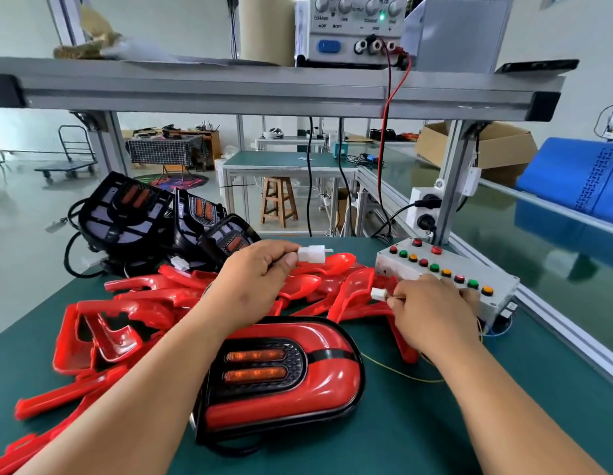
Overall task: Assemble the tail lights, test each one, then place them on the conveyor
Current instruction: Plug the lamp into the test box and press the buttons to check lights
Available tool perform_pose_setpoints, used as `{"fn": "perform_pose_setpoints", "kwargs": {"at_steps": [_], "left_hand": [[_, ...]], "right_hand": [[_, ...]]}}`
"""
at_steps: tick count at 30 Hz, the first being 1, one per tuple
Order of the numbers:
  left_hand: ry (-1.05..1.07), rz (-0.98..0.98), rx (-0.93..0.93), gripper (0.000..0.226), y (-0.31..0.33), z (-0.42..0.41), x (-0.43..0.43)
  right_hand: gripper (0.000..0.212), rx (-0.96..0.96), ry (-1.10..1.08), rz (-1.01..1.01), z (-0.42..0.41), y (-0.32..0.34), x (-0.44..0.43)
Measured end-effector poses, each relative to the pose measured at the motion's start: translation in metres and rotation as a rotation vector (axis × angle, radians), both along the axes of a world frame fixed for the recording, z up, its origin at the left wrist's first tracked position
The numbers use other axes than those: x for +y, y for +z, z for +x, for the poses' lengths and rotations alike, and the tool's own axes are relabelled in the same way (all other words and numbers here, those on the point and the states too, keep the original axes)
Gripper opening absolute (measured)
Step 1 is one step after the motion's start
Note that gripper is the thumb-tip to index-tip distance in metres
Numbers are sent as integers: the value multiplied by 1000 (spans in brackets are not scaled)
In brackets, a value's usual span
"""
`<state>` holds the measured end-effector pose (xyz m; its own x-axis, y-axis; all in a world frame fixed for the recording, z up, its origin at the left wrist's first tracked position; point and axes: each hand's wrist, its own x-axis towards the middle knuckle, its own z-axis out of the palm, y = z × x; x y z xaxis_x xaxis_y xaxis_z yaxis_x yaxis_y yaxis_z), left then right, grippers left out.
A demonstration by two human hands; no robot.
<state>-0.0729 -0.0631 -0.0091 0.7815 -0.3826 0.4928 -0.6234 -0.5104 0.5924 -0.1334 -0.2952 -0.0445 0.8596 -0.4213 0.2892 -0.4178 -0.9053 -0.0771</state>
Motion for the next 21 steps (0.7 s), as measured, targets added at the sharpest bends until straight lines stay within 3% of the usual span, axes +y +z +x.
{"fn": "perform_pose_setpoints", "kwargs": {"at_steps": [4,10,21], "left_hand": [[20,62,16,22,1,3,-1],[-4,187,8,22,0,2,-3],[-100,162,-9,22,-1,-3,-4]], "right_hand": [[27,-269,241,87,-3,6,9],[23,-422,555,333,-5,9,26],[19,-395,553,336,-9,7,32]]}}
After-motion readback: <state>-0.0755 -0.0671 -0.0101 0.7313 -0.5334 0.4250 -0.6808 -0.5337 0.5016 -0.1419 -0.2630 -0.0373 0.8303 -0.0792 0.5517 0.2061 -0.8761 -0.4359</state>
